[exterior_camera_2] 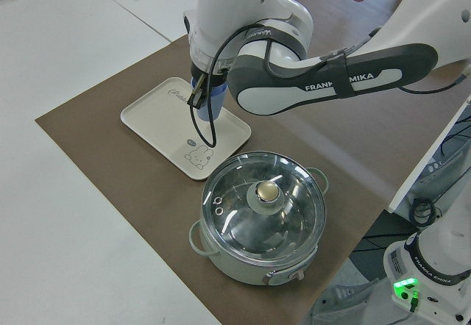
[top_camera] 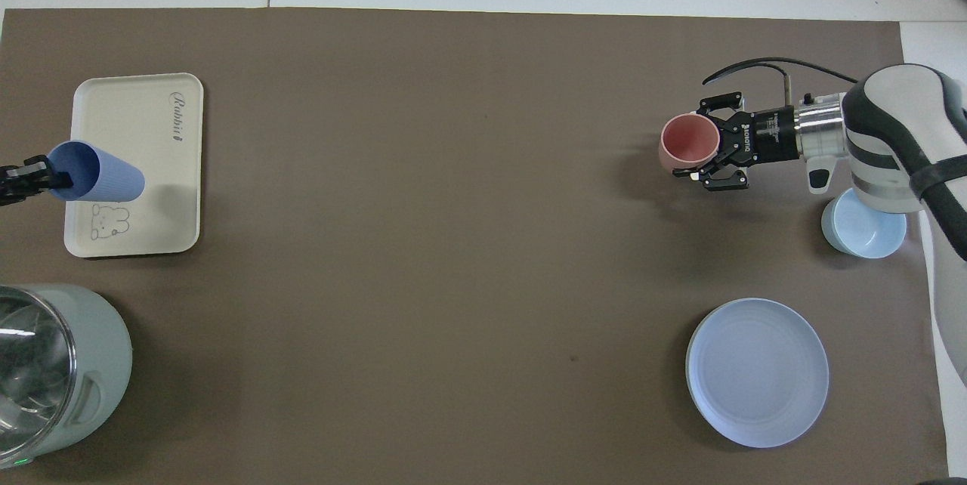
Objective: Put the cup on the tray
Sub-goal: 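Lower the blue cup onto the tray while the right gripper withdraws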
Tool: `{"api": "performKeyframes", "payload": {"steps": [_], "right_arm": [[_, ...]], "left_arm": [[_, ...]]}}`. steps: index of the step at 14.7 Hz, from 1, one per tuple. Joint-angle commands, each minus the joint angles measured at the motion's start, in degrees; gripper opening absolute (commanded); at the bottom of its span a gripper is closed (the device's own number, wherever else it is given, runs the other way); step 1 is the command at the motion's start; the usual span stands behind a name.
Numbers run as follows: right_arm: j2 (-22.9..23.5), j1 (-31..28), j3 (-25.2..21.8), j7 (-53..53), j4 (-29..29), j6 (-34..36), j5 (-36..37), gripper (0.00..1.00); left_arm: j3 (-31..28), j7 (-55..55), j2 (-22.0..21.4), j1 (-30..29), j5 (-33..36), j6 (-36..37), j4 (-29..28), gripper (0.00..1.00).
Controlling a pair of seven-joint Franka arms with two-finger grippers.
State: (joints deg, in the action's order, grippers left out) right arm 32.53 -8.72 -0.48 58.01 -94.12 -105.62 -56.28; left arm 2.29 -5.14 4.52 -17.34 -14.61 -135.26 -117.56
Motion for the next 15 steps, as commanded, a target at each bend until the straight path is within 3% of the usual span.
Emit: {"api": "performKeyframes", "payload": {"steps": [1,6,7,8,9,13,15], "right_arm": [[0.5,-1.4,0.5,-2.5,1.0,0.5,1.5,0.0],[0.2,-3.1,0.5,-6.0,-1.4,0.2,1.1,0.0],[0.0,-3.3,0.5,-6.0,-1.9,0.1,0.9,0.0],[-0.1,-3.4,0.5,-5.9,-2.1,-0.1,0.9,0.01],[-0.2,-3.5,0.5,-6.1,-2.0,0.3,1.0,0.55],[-0.5,-4.5,0.2,-6.7,-2.4,0.7,1.4,0.61],[-0.6,-5.1,0.1,-6.7,-2.3,0.9,1.4,0.66]], "left_arm": [[0.7,-1.5,0.6,0.2,-2.5,-6.3,-3.5,0.0],[0.8,-5.8,4.5,0.4,-2.6,-9.2,-3.2,0.01],[1.0,-5.9,4.5,0.4,-2.6,-8.8,-2.9,0.45],[1.2,-5.8,4.4,0.9,-2.5,-8.2,-2.3,0.99],[1.1,-5.6,3.6,1.9,-2.6,-6.3,-1.3,1.0],[0.8,-5.1,-0.9,2.0,-1.6,13.7,8.5,1.0],[0.8,-5.1,-4.3,2.0,0.1,18.6,10.1,1.0]]}}
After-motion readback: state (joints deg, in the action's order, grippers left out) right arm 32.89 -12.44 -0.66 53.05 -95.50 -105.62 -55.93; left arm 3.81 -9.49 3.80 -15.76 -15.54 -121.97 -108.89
